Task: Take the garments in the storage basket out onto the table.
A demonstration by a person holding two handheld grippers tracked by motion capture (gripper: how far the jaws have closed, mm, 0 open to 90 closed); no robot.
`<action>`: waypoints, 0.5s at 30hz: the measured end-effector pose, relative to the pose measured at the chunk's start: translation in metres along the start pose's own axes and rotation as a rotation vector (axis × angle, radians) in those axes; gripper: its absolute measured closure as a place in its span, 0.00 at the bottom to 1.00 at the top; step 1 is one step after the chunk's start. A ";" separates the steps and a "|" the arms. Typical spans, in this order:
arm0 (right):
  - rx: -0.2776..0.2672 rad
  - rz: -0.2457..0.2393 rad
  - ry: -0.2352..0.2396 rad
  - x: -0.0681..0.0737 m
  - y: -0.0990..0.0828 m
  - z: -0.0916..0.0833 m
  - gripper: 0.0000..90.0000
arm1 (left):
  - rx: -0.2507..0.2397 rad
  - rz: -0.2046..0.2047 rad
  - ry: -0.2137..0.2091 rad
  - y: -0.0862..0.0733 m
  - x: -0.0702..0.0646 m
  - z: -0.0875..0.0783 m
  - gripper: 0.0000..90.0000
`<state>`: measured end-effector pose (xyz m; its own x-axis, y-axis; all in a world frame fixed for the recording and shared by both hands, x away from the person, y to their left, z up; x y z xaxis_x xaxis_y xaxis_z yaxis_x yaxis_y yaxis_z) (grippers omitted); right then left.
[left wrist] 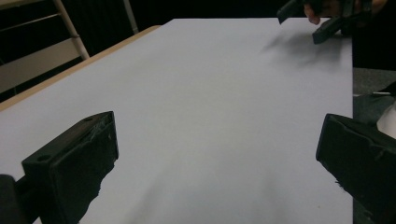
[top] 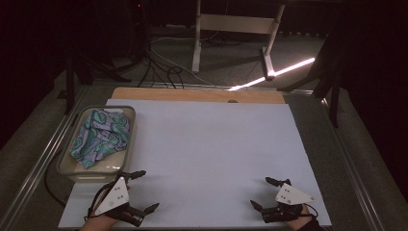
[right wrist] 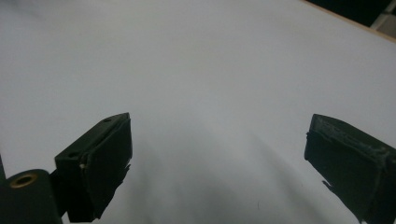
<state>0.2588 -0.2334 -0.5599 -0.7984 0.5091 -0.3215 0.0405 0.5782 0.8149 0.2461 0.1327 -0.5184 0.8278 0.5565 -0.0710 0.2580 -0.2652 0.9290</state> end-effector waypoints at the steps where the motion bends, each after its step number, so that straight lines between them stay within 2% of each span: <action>1: 0.000 0.000 0.000 0.000 0.000 0.000 0.09 | 0.000 0.000 0.000 0.000 0.000 0.000 0.00; 8: 0.010 -0.014 -0.001 -0.001 -0.001 -0.001 0.09 | 0.027 0.010 -0.015 -0.003 -0.002 0.004 0.00; 10: 0.009 -0.016 -0.005 -0.001 0.000 -0.002 0.09 | 0.034 -0.009 -0.026 -0.003 -0.003 0.004 0.00; 15: 0.006 -0.017 -0.012 -0.001 0.002 -0.002 0.09 | 0.053 -0.007 -0.046 -0.001 -0.006 0.006 0.00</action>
<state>0.2583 -0.2344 -0.5570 -0.7915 0.5072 -0.3409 0.0310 0.5905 0.8064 0.2434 0.1252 -0.5211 0.8477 0.5218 -0.0952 0.2890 -0.3037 0.9079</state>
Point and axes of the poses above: each handheld gripper's, and its own axes: z roughly forward along the jaws, y roughly out of its top, x roughly to its left, the point moved 9 cm from there along z, roughly forward along the jaws, and after that the axes turned 13 degrees about -z, right-handed, at the moved point
